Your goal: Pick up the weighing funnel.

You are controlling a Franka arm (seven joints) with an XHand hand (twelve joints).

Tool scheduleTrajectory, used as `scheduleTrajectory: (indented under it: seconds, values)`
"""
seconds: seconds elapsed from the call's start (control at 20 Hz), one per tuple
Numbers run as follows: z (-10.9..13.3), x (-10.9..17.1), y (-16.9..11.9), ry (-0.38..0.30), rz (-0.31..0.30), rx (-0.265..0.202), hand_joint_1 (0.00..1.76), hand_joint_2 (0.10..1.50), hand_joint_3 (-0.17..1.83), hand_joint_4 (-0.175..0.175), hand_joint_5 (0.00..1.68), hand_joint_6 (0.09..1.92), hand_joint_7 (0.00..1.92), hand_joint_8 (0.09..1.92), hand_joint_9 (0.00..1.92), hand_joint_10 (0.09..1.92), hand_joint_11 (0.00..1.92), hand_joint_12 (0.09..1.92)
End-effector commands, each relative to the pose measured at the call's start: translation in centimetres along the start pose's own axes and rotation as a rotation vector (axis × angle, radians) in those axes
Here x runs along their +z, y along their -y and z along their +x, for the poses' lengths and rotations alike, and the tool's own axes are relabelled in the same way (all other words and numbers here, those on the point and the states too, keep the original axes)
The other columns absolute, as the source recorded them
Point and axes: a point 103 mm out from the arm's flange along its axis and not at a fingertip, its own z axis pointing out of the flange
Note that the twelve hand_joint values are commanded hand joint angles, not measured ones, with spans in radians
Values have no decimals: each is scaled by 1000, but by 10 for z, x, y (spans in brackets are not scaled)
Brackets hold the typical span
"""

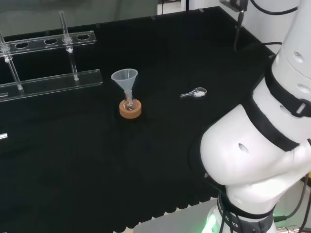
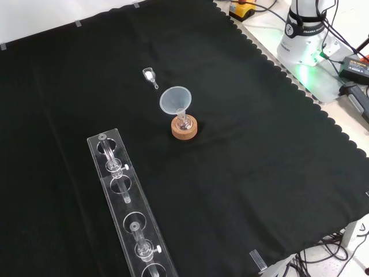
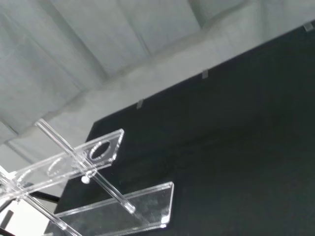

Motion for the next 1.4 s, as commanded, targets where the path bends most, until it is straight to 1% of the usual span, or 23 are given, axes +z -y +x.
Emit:
scheduleTrajectory:
  seconds: [0.05, 0.15, 0.25, 0.3, 0.35, 0.4, 0.45, 0.5, 0.55, 0.6, 0.65, 0.7, 0.85, 0.9, 1.0, 1.15, 1.3, 1.4]
  values:
    - [12, 49, -42, -84, 25, 2, 38, 729, 21, -168, 0, 87, 0, 87, 0, 87, 0, 1351]
    - [11, 48, -38, -64, -6, 17, 42, 732, 22, -164, 0, 87, 0, 87, 0, 87, 0, 1346]
    - [6, 45, -32, -59, -66, 26, 48, 737, 24, -156, 0, 87, 0, 87, 0, 87, 0, 1364]
    - [2, 43, -28, -54, -106, 35, 62, 740, 24, -152, 0, 87, 0, 87, 29, 87, 0, 1428]
    - [-1, 41, -24, -38, -145, 38, 91, 754, 21, -146, 0, 87, 0, 87, 23, 159, 19, 1508]
    - [-4, 40, -20, -8, -189, 39, 141, 768, 19, -141, 21, 87, 14, 87, 13, 368, 72, 1561]
    - [-8, 39, -16, 31, -233, 34, 200, 780, 18, -134, 72, 87, 63, 87, 7, 615, 160, 1583]
    - [-12, 39, -12, 69, -267, 34, 260, 790, 17, -126, 131, 87, 105, 238, 21, 825, 257, 1580]
    - [-18, 41, -4, 178, -324, 31, 341, 793, 14, -120, 208, 87, 173, 469, 130, 933, 376, 1543]
    - [-22, 44, 0, 263, -346, 20, 413, 791, 10, -115, 275, 87, 240, 653, 252, 969, 476, 1493]
    - [-24, 47, 2, 329, -350, 18, 466, 786, 6, -112, 327, 87, 291, 772, 351, 963, 543, 1453]
    - [-27, 52, 5, 405, -354, 9, 509, 780, 3, -110, 369, 87, 331, 838, 429, 937, 585, 1425]
    - [-32, 64, 12, 589, -348, -14, 589, 766, -4, -105, 441, 87, 408, 882, 562, 858, 636, 1384]
    - [-36, 68, 15, 636, -346, -13, 605, 763, -5, -104, 454, 87, 426, 879, 590, 837, 646, 1375]
    - [-44, 78, 22, 694, -323, -7, 628, 758, -8, -102, 473, 87, 448, 874, 623, 814, 657, 1365]
    - [-62, 94, 31, 777, -263, -2, 644, 753, -10, -95, 490, 87, 433, 862, 622, 796, 651, 1358]
    - [-86, 108, 39, 847, -176, 5, 643, 748, -12, -83, 508, 93, 406, 855, 599, 787, 629, 1366]
    - [-103, 114, 45, 873, -123, 11, 632, 741, -15, -74, 521, 100, 397, 856, 587, 787, 613, 1376]
